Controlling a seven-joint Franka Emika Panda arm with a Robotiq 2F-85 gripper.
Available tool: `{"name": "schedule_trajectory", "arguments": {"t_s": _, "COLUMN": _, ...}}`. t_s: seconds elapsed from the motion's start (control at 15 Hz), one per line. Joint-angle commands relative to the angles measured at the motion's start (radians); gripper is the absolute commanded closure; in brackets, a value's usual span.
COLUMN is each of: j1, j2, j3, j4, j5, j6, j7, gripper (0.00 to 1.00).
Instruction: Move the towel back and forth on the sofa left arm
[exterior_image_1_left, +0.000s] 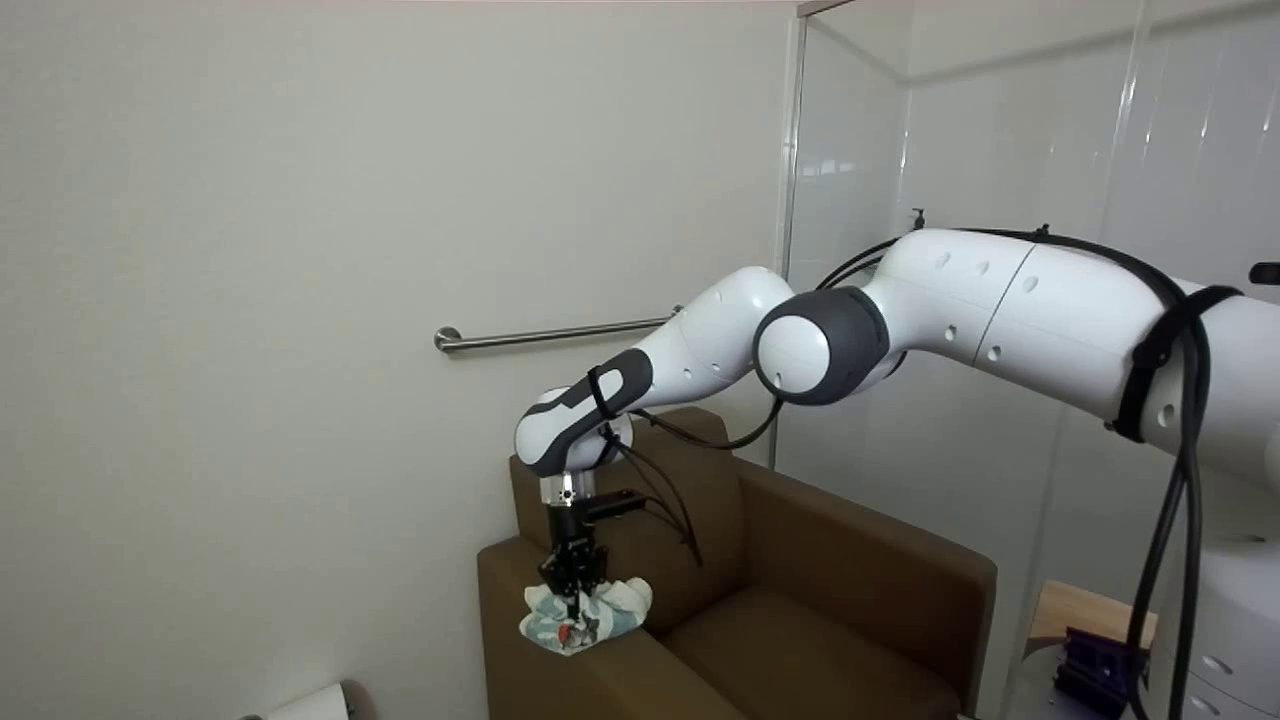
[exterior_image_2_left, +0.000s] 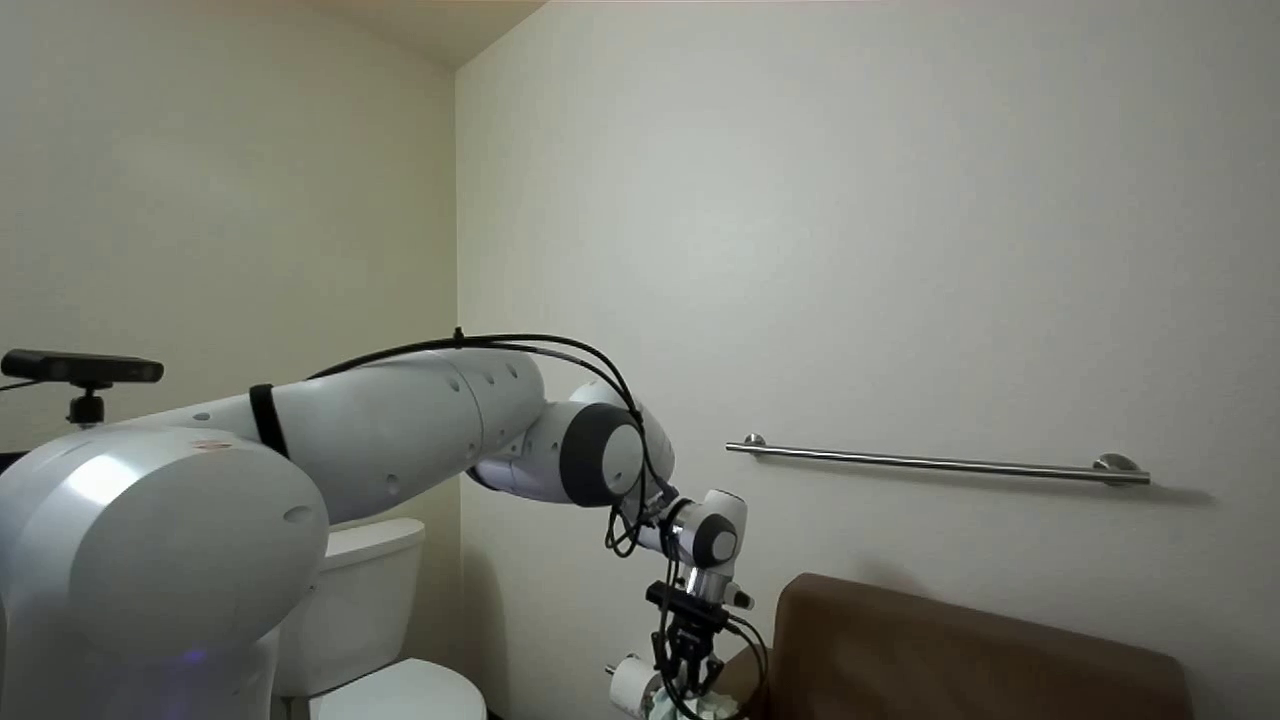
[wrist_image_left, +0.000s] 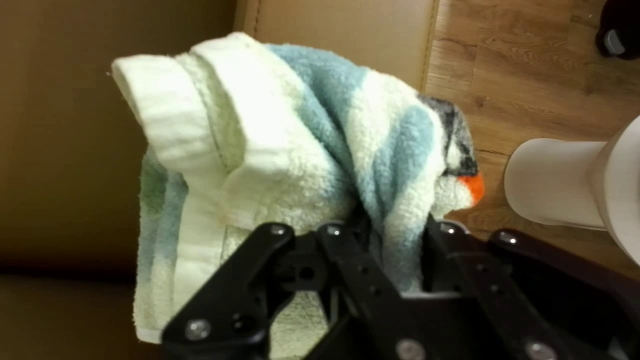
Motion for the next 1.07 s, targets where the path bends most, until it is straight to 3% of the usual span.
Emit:
{"name": "schedule_trajectory", "arguments": {"t_s": 0.0, "j1": -0.015, "j2": 0.048, "j3": 0.020, "j4": 0.083, "j5": -0.011, "j6": -0.042, "j7": -0.010, "gripper": 0.91}}
{"name": "schedule_trajectory", "arguments": {"t_s": 0.4, "j1": -0.018, "j2": -0.059, "j3": 0.028, "j4": -0.110, "j5": 0.009, "j6": 0.008, "j7": -0.068, "gripper": 0.91}}
{"name": "schedule_trajectory", "arguments": {"t_s": 1.0, "j1": -0.022, "j2": -0.230, "j3": 0.013, "j4": -0.471, "j5": 0.072, "j6": 0.111, "j7": 0.025, "gripper": 0.91}}
